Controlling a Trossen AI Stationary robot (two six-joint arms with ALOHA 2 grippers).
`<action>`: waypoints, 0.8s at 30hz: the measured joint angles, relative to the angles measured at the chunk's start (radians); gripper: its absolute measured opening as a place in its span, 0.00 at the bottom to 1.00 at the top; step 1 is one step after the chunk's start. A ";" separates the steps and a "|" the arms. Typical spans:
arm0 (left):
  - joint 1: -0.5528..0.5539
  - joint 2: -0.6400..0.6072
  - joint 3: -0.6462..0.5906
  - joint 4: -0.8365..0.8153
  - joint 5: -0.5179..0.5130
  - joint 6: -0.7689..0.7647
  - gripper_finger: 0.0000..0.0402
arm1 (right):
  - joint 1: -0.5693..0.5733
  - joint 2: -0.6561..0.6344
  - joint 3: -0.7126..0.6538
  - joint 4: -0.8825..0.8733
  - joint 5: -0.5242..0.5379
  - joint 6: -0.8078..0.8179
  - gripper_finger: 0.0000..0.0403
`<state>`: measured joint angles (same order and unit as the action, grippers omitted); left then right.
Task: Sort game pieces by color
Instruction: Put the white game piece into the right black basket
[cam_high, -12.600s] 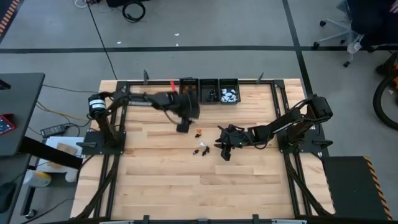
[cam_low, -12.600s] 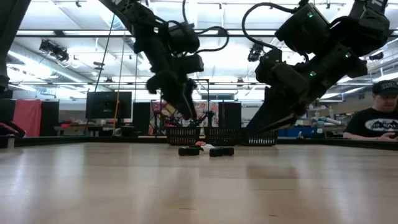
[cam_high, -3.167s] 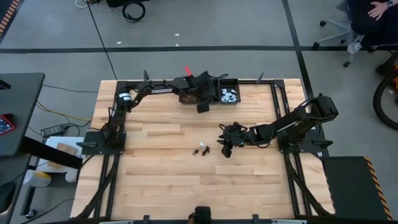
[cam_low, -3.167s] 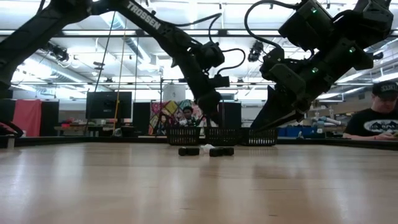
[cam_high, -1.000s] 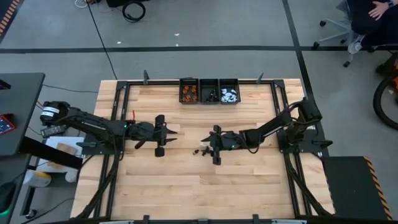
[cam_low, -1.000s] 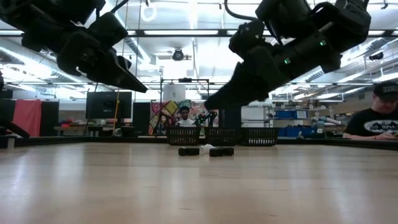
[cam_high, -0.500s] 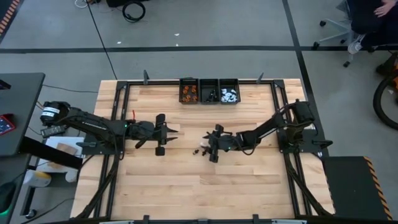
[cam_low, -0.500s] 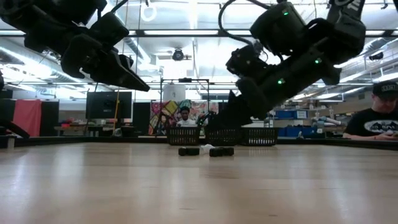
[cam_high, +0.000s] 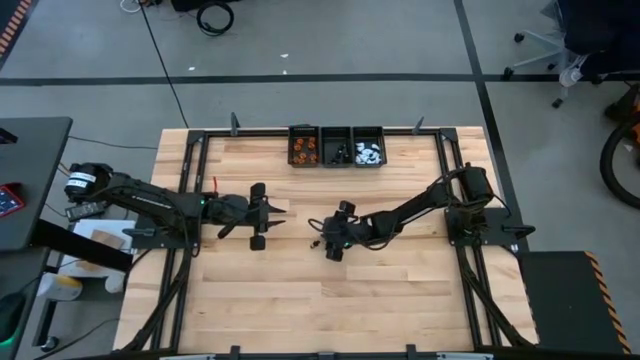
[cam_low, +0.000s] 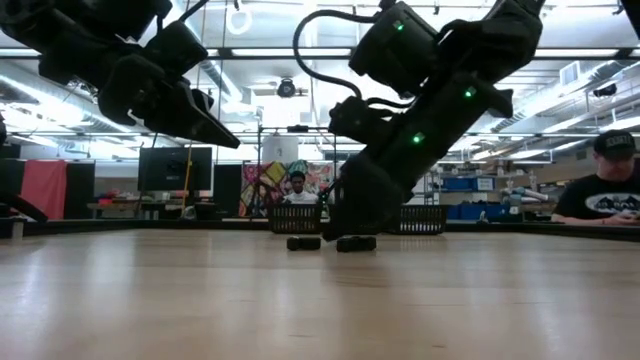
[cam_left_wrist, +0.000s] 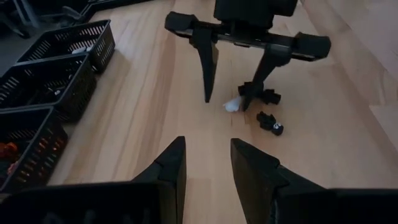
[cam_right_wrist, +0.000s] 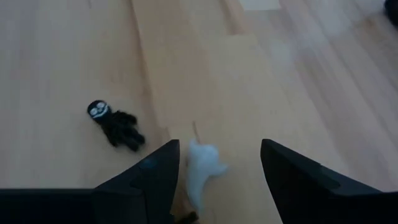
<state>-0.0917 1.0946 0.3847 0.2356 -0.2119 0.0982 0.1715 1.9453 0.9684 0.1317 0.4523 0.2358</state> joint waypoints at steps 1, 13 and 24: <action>0.000 0.000 0.000 -0.002 0.000 0.000 0.26 | -0.002 0.000 0.000 -0.005 -0.011 0.013 0.57; -0.002 0.000 0.000 -0.049 -0.001 -0.027 0.26 | -0.006 0.000 0.000 -0.033 -0.034 0.026 0.43; -0.002 0.000 0.000 -0.032 -0.001 -0.017 0.26 | -0.013 0.000 0.000 -0.032 -0.064 0.015 0.23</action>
<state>-0.0937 1.0946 0.3847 0.2039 -0.2131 0.0815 0.1589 1.9450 0.9684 0.0994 0.3882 0.2510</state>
